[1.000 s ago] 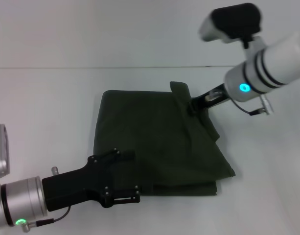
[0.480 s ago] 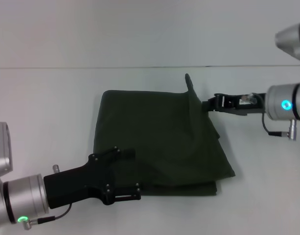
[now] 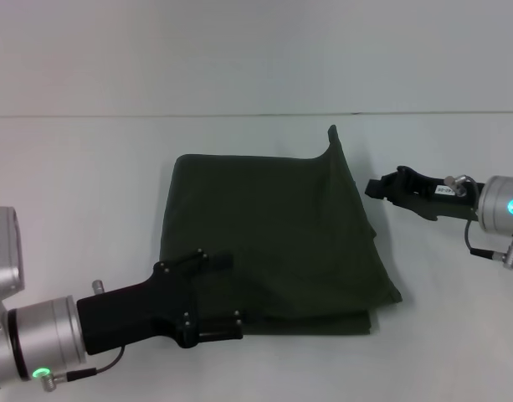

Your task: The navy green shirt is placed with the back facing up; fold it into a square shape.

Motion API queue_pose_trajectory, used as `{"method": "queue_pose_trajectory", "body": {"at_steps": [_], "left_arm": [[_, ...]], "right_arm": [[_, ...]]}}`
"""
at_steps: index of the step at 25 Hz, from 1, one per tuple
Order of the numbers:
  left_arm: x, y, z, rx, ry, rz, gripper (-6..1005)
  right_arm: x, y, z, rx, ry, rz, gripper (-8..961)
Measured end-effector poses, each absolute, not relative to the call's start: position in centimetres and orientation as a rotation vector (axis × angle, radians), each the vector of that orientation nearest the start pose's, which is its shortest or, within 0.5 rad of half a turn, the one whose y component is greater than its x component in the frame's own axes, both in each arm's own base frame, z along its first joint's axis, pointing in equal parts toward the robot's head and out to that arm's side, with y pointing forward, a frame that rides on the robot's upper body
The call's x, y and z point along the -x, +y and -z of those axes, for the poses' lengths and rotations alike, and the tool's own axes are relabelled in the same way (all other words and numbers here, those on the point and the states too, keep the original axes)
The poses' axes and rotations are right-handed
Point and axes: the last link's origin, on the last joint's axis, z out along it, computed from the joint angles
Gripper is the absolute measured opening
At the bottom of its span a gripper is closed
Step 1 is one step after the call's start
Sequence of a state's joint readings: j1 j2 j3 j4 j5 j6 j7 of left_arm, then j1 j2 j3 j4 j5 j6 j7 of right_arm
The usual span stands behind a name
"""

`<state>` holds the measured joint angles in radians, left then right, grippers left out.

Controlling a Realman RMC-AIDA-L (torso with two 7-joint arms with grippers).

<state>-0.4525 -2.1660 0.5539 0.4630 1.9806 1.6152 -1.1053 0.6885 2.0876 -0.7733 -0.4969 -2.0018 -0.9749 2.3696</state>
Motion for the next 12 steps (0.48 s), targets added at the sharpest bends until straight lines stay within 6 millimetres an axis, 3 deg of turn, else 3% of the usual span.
{"method": "queue_pose_trajectory", "body": {"at_steps": [6,9,12], "left_arm": [[27.0,28.0,4.6,2.611,-0.634,0.994,951],[27.1,28.0,4.5,2.598,-0.639,1.001,951],[27.1,28.1,4.4,2.59,-0.641,1.006,951]], "right_arm": [[-27.7,39.7,2.1,1.884,1.841,-0.817,32],[-27.4,39.2,1.3,1.934,1.757,-0.929,103],[-26.8,39.8,1.2,1.964,1.711,-0.917,182]]}}
